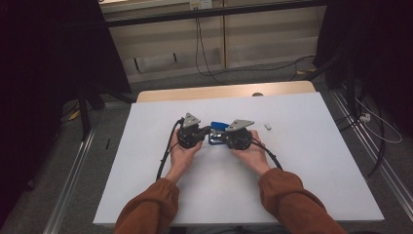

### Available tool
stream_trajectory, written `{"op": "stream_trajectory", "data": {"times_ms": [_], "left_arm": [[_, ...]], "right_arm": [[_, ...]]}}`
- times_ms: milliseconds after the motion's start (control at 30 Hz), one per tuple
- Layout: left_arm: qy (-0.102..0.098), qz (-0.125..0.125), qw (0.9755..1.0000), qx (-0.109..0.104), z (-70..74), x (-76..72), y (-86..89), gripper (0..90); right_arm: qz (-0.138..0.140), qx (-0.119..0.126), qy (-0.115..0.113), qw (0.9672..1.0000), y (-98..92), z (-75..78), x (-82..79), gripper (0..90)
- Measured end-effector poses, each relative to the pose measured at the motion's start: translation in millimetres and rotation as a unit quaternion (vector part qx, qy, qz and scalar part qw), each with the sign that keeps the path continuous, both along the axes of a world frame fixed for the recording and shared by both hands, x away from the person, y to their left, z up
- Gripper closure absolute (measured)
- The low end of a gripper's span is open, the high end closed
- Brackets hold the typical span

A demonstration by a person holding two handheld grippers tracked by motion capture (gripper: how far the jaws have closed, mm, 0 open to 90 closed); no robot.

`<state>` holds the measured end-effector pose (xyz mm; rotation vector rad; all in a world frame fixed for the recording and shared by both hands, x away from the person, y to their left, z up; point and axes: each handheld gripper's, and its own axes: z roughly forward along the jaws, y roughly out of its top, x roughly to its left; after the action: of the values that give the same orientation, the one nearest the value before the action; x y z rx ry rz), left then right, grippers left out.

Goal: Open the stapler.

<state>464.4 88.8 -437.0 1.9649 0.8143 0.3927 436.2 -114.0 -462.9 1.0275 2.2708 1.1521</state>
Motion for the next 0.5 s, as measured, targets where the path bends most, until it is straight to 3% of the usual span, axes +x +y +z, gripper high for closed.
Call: {"op": "stream_trajectory", "data": {"times_ms": [167,400,500], "left_arm": [[0.000,-0.001,1.0000,0.000,1.3,0.3,-0.5,90.0],[-0.005,0.000,1.0000,-0.008,4.8,0.5,-2.1,90.0],[0.001,0.005,0.9997,-0.025,5.3,0.9,-2.7,90.0]], "right_arm": [[-0.002,-0.013,-0.012,0.9998,2.2,0.0,-2.0,90.0],[-0.003,-0.008,-0.007,0.9999,1.3,0.2,-1.4,90.0],[-0.001,-0.002,-0.003,1.0000,0.2,0.1,-0.4,90.0]]}}
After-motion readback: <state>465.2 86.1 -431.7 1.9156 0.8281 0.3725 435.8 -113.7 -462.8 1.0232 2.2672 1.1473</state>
